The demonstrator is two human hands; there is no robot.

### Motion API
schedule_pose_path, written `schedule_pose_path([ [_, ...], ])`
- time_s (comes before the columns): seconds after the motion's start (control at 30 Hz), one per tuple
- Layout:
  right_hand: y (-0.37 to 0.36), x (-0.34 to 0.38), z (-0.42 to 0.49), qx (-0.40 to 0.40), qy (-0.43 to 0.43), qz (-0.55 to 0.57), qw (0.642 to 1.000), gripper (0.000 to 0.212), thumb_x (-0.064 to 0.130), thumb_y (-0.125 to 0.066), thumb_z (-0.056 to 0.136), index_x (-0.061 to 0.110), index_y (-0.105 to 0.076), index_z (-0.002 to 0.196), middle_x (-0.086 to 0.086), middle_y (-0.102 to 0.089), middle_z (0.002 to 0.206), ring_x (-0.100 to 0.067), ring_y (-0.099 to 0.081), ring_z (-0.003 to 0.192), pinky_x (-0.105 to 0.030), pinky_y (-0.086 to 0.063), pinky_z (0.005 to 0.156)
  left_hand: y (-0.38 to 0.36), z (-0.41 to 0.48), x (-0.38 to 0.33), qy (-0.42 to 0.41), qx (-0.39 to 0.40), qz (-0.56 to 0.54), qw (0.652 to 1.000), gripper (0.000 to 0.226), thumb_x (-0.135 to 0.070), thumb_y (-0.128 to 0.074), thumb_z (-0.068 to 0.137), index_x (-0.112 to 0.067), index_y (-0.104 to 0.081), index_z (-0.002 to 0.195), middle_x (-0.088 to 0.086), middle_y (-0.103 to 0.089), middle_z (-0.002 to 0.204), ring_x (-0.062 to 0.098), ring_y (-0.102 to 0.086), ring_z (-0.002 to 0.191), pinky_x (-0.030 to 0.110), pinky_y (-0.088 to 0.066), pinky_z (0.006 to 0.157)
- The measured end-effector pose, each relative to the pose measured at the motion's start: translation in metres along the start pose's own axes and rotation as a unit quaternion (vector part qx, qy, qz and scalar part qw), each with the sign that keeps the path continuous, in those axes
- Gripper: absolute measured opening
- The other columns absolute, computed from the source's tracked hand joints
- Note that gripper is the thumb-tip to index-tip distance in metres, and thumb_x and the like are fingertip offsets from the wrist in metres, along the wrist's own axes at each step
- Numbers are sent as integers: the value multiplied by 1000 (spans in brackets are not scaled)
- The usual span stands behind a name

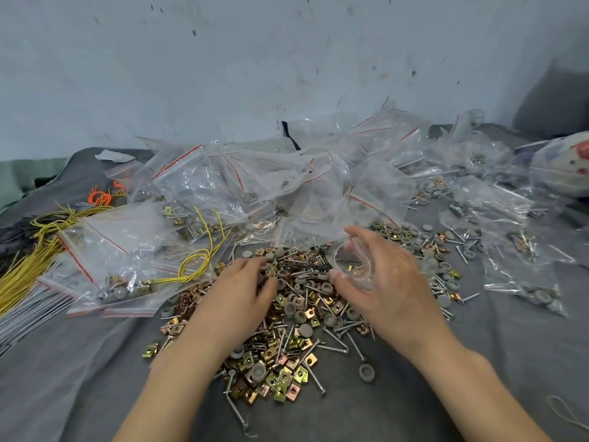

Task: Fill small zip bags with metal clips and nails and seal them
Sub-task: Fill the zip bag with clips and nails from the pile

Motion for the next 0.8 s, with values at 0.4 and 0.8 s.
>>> schedule_pose_path([
  [0.4, 18, -20, 14, -40, -60, 49, 996, 64, 65, -52, 84, 41, -34, 141, 16, -62, 124, -7, -53, 121, -47, -42, 106, 20, 11, -46, -36, -87, -15, 995, 10, -36, -54, 97, -31, -46, 96, -15, -51, 87, 4, -53, 75, 29, -42, 62],
  [0.8, 29, -23, 8, -63, -73, 59, 994, 60, 60, -55, 86, 43, -34, 140, 22, -60, 115, 11, -41, 106, -41, -41, 102, -20, 19, -65, -104, -3, 101, 989, 35, -36, -37, 103, -33, -51, 135, -10, -51, 132, 16, -43, 123, 36, -35, 106],
])
Point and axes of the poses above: each hand's wrist, its own z-axis towards the middle knuckle, its own y-axis out of the back of the hand, x = y × z, the point moved 7 cm from there along z, towards the middle knuckle
